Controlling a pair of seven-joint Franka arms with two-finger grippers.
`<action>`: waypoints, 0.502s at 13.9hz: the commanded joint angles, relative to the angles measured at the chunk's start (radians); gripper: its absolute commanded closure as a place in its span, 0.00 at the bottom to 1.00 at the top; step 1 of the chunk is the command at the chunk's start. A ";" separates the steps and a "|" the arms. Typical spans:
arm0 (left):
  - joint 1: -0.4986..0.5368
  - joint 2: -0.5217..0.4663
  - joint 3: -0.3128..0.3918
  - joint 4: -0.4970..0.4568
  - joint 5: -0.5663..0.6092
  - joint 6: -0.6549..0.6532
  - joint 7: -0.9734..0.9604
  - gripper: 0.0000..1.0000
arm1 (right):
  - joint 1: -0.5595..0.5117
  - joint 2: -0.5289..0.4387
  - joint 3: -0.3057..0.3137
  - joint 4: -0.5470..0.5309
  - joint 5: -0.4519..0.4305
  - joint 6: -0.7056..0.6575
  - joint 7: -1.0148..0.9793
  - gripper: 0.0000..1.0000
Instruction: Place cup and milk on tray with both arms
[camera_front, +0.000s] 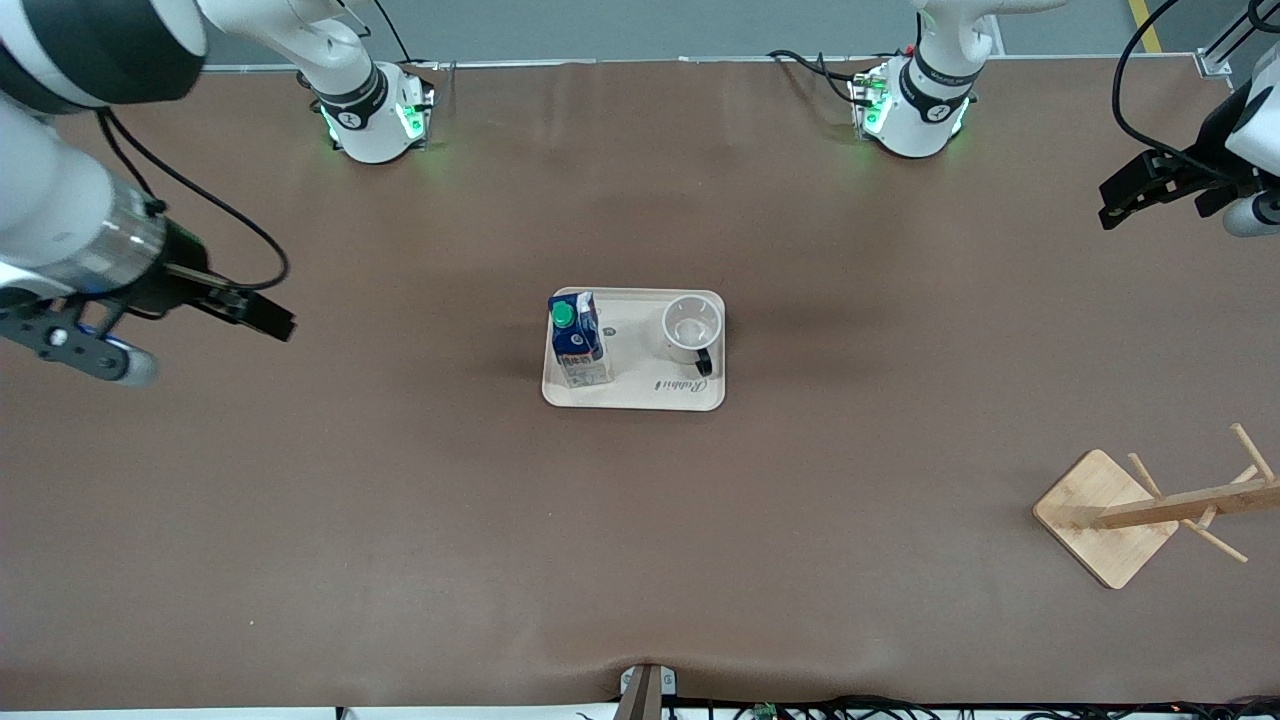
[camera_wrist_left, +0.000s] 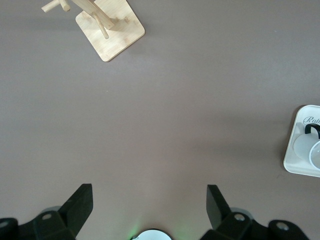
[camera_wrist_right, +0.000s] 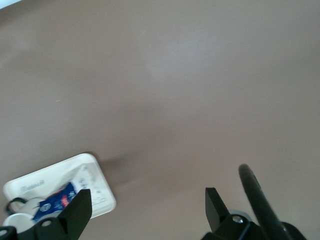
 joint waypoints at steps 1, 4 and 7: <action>0.003 -0.020 -0.003 0.001 -0.010 -0.017 0.016 0.00 | -0.105 -0.139 0.023 -0.191 -0.033 0.059 -0.167 0.00; 0.004 -0.029 -0.003 0.000 -0.010 -0.031 0.016 0.00 | -0.179 -0.230 0.023 -0.300 -0.033 0.074 -0.269 0.00; 0.004 -0.030 -0.003 0.001 -0.010 -0.034 0.016 0.00 | -0.228 -0.340 0.021 -0.487 -0.032 0.198 -0.420 0.00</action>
